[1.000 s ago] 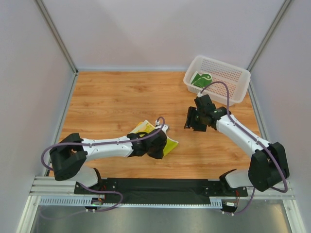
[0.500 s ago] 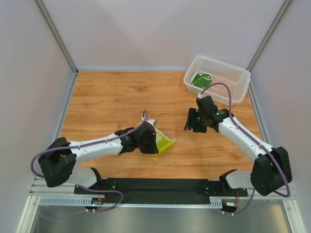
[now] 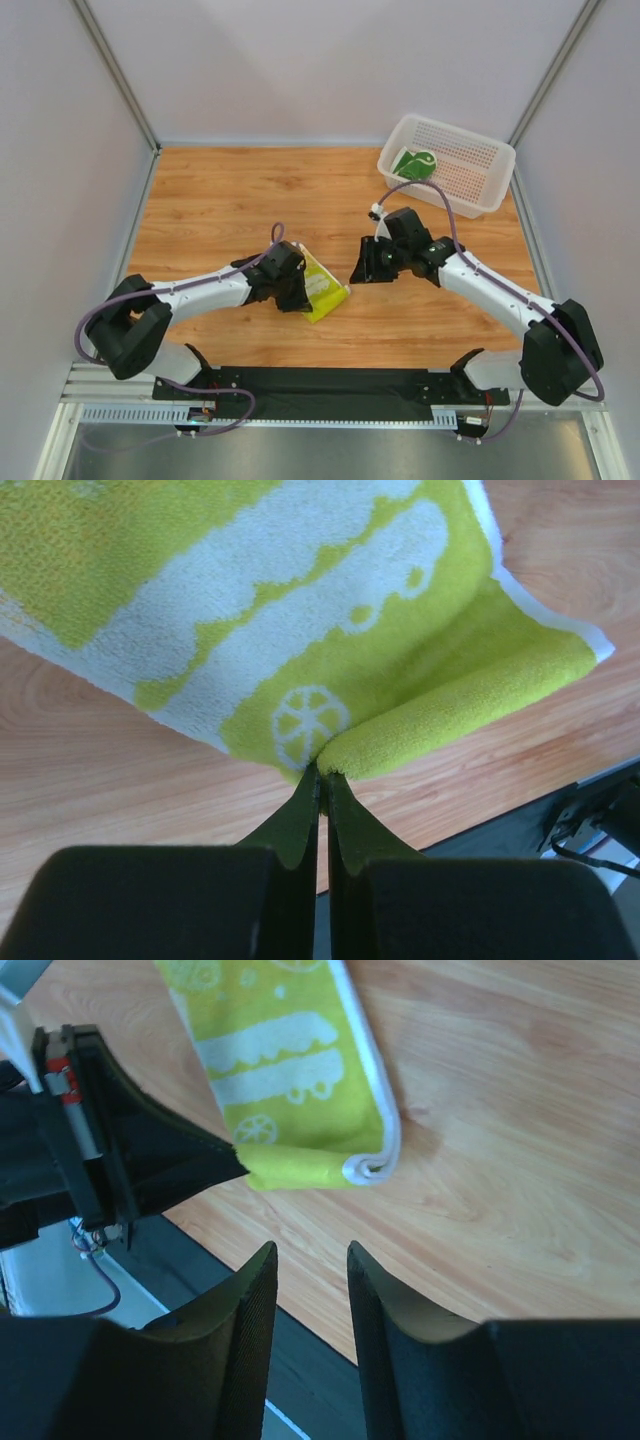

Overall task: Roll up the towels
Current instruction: Roll the towel

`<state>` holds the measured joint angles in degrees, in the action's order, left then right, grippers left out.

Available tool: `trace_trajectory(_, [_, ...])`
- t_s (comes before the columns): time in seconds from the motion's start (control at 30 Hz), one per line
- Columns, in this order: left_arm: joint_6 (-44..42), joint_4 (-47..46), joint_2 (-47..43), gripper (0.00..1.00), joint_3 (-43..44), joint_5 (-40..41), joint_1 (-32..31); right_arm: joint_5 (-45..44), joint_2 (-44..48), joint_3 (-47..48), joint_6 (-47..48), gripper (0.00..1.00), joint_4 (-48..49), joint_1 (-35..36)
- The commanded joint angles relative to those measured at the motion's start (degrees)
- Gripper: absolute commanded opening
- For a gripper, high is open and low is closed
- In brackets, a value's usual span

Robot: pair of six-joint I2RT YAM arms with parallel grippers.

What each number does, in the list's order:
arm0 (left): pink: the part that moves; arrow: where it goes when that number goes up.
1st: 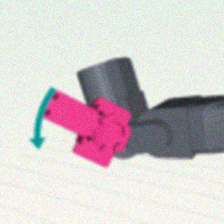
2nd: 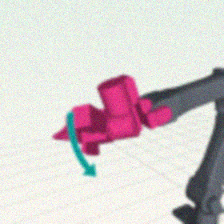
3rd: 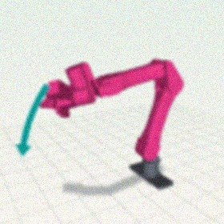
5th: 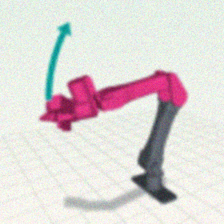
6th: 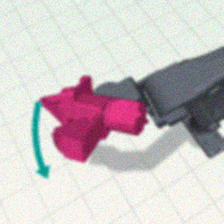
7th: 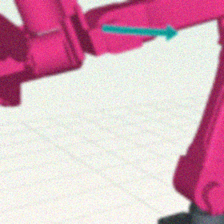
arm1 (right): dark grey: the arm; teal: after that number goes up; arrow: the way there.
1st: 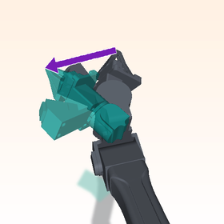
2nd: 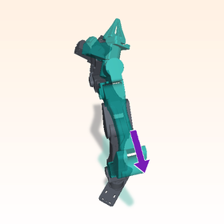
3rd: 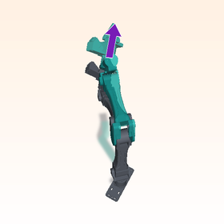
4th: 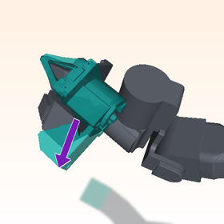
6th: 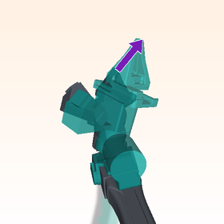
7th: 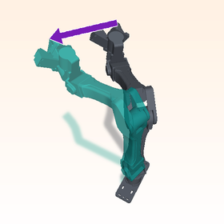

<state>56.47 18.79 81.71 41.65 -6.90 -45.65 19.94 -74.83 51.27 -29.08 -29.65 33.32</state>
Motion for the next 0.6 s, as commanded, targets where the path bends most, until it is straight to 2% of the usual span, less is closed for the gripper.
trace_trajectory(0.0, [1.45, 1.78, 2.04, 0.02, 0.28, -1.72, 1.26, 4.92, -2.85, -0.99, -0.09, 0.35, 8.18, 1.66])
trace_trajectory(0.3, [1.81, 0.55, 3.8, 0.01, -1.13, -1.98, 2.49, 10.9, -13.76, -1.26, -1.77, 0.25, 19.0, 3.68])
trace_trajectory(0.47, [0.4, 0.9, 5.39, 0.01, -0.08, -2.07, 3.02, 10.56, -18.95, -0.29, -1.95, 0.24, 21.03, 3.77])
trace_trajectory(0.57, [-0.21, 0.81, 5.83, 0.01, 0.1, -2.24, 3.2, 7.14, -21.58, -0.29, -2.03, 0.22, 21.82, 3.77])
